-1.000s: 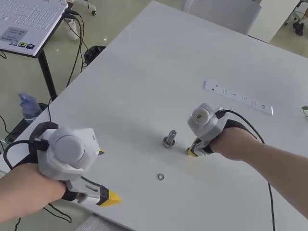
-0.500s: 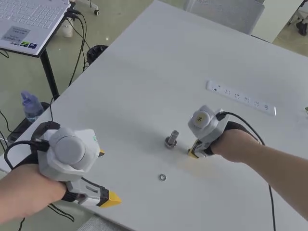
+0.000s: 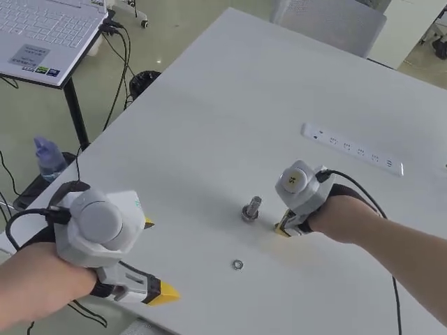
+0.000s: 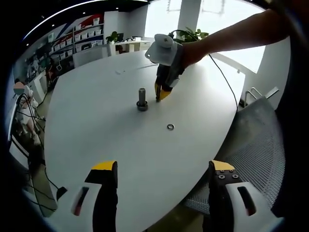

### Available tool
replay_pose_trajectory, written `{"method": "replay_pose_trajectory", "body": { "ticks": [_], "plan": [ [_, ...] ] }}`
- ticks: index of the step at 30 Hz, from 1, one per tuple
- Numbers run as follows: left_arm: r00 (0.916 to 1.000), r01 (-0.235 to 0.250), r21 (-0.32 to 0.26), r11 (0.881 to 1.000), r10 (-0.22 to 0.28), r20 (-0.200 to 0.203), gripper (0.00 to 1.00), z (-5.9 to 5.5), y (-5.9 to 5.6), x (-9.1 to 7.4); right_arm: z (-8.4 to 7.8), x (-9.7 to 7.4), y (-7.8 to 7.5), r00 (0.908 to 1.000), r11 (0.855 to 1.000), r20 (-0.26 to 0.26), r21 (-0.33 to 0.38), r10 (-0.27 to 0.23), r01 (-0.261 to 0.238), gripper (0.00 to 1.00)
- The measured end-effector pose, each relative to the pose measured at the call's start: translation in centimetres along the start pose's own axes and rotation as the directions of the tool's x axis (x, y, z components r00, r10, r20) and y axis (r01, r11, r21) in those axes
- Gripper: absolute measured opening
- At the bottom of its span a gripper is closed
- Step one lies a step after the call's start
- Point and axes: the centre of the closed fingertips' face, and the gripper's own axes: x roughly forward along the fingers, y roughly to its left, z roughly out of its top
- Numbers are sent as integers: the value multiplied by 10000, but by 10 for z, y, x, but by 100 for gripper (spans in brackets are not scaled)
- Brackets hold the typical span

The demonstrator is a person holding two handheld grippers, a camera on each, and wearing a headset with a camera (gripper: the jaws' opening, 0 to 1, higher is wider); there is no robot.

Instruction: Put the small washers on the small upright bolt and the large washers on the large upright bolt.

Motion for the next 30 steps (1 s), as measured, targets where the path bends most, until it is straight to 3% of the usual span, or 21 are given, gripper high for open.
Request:
{"method": "replay_pose_trajectory", "body": {
  "ticks": [3, 7, 11, 23, 30],
  "plan": [
    [9995, -70, 70, 10000, 68, 299, 82, 7, 1, 0, 0, 0, -1, 10000, 10000, 3, -38, 22, -22, 13],
    [9994, -73, 119, 9999, 69, 351, 84, 8, 1, 0, 1, 0, -1, 10000, 9999, 43, -106, 20, -19, 14],
    [9982, -309, 239, 9992, 297, 520, 95, 11, 4, 0, 4, 0, 0, 9999, 10000, 142, -79, 61, -60, 18],
    [9965, -46, 435, 9990, 9, 833, 99, 17, -2, 2, 1, -9, -1, 9997, 9999, 211, -139, 98, -95, 29],
    [9965, 74, 557, 9984, -120, 827, 99, 17, -4, 2, 8, -21, -3, 9985, 10000, 548, 16, -41, 40, 32]
  ]
}}
